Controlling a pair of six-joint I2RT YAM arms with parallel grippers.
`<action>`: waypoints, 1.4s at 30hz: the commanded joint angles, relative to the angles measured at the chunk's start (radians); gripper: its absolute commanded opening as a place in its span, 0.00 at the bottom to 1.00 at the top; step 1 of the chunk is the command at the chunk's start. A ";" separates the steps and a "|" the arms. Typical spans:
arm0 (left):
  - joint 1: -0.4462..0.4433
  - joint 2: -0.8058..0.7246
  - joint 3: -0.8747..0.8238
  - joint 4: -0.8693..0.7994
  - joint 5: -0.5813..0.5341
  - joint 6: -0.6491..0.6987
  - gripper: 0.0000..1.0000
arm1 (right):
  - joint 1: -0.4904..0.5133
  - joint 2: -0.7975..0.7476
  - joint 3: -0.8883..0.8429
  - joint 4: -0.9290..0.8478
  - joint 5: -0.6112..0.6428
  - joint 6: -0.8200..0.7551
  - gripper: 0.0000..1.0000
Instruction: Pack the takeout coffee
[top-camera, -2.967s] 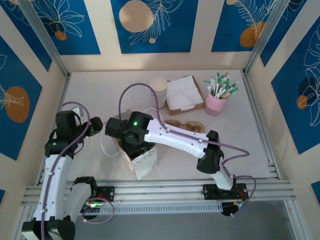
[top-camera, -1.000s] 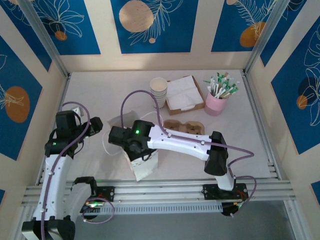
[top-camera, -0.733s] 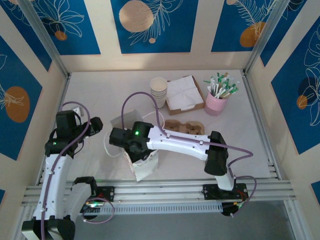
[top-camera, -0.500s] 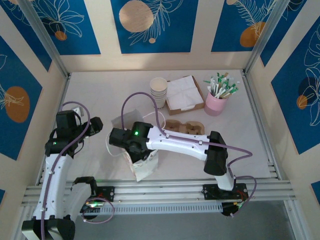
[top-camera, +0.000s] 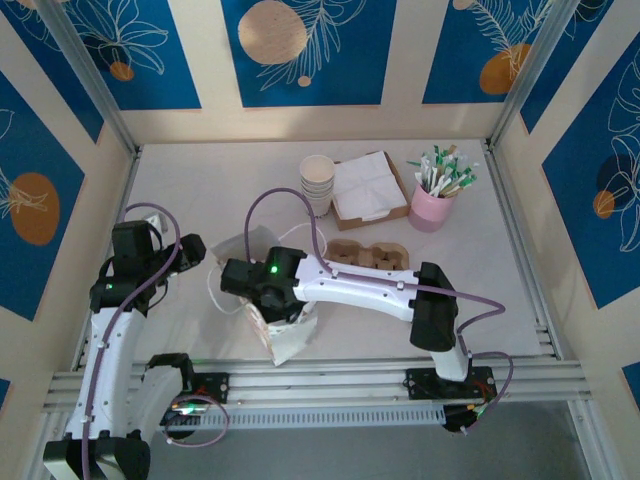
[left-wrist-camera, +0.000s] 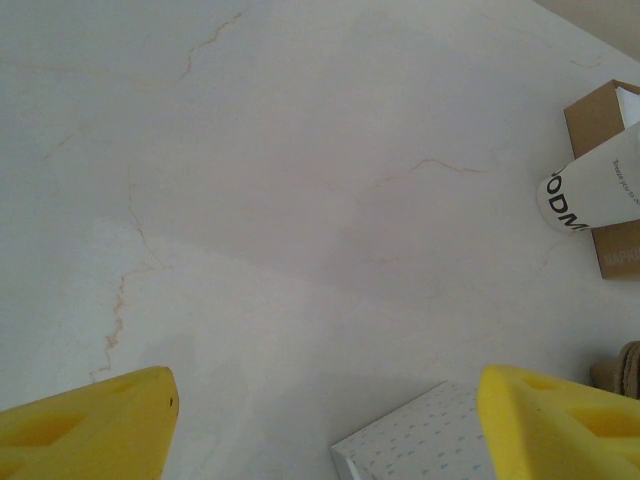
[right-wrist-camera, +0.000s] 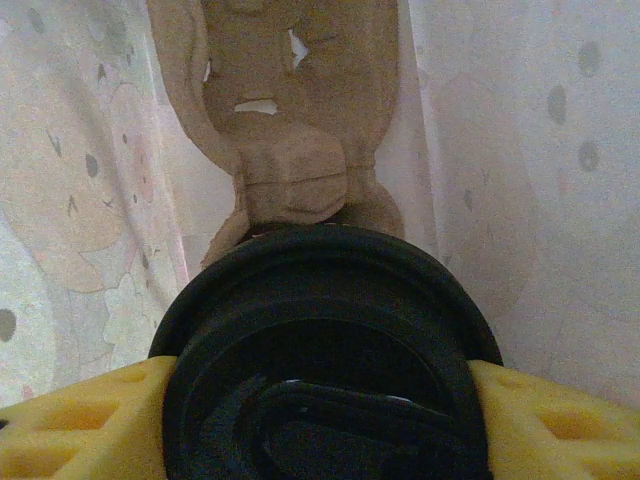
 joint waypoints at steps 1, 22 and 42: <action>0.011 -0.001 -0.008 0.004 -0.006 -0.002 0.78 | 0.003 0.077 -0.072 0.009 -0.128 0.031 0.56; 0.011 0.002 -0.009 0.002 -0.011 -0.001 0.78 | -0.003 0.111 -0.149 0.091 -0.174 0.026 0.57; 0.011 0.006 -0.009 0.003 -0.005 -0.001 0.78 | -0.005 0.006 0.168 -0.079 -0.030 -0.025 0.86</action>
